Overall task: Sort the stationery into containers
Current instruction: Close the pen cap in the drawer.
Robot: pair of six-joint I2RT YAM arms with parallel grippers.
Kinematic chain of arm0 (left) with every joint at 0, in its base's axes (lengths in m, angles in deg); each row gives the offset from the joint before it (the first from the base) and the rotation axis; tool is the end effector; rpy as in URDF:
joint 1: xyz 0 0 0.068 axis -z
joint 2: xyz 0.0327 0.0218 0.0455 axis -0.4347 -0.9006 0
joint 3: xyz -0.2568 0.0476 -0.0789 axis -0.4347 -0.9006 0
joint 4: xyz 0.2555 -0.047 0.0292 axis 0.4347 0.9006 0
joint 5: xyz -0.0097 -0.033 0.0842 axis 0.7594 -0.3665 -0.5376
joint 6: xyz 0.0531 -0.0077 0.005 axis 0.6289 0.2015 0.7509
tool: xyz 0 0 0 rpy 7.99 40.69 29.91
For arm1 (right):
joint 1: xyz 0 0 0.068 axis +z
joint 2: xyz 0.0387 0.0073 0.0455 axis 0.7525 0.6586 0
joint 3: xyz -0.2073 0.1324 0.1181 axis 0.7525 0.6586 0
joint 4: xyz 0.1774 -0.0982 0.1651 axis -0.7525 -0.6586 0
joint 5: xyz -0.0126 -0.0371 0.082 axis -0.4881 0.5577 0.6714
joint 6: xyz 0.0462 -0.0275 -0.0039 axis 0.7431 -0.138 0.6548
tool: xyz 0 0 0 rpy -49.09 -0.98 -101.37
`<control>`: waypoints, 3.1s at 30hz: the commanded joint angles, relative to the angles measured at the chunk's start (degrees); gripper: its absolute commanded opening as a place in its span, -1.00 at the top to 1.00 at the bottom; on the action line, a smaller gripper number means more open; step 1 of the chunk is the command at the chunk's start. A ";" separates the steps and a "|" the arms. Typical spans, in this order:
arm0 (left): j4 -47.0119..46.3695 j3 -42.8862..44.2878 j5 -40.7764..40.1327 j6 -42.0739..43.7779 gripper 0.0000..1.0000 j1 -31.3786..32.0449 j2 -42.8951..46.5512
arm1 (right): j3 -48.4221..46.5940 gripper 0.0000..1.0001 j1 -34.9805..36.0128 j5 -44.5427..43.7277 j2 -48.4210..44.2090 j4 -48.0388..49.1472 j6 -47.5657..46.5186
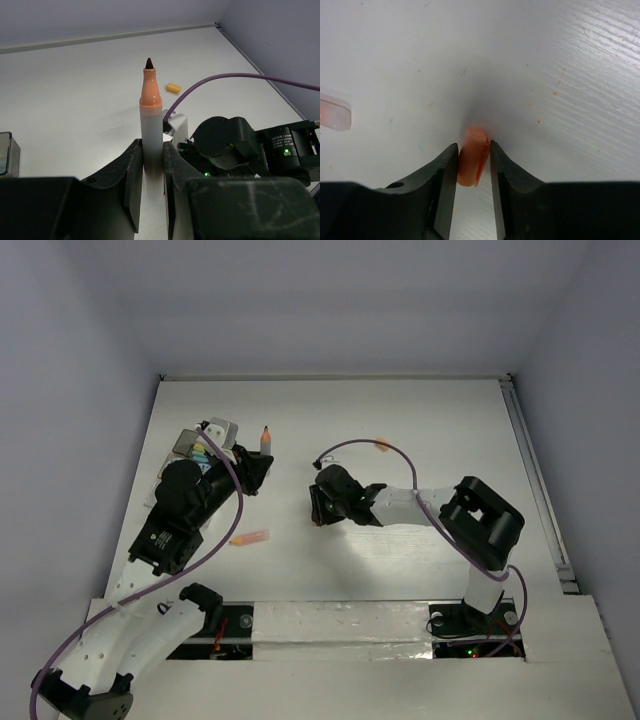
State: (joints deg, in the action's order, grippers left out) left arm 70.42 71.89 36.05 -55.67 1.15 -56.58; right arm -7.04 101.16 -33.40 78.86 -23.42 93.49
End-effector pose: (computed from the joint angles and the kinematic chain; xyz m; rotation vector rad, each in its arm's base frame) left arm 0.1386 -0.0768 0.3792 0.3429 1.5274 -0.6442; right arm 0.2351 0.2993 0.1578 -0.4430 2.4269 0.5408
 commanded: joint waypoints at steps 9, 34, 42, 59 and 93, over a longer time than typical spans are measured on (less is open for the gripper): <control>-3.71 0.17 6.02 0.00 1.00 -0.11 -0.72 | 0.96 1.00 -1.65 2.92 -0.74 4.70 0.63; -44.31 -7.64 43.82 -27.15 1.00 -4.15 -5.56 | 2.72 1.00 -8.68 15.58 -34.33 42.35 -1.49; -49.42 -10.99 45.85 -30.76 1.00 -6.17 -4.85 | 0.79 1.00 -8.68 19.27 -30.99 54.82 6.07; -48.63 -10.55 44.89 -30.33 1.00 -6.70 -5.38 | -0.09 1.00 -8.68 29.91 -25.80 66.00 15.83; -50.03 -10.20 44.88 -30.77 1.00 -7.76 -6.26 | 1.32 1.00 -7.36 30.61 -23.51 65.30 13.99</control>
State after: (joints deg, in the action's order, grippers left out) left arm 25.16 60.68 79.98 -86.38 -6.41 -63.90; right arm -5.07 93.51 -3.02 54.86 39.50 108.37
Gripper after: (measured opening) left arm 0.139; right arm 0.266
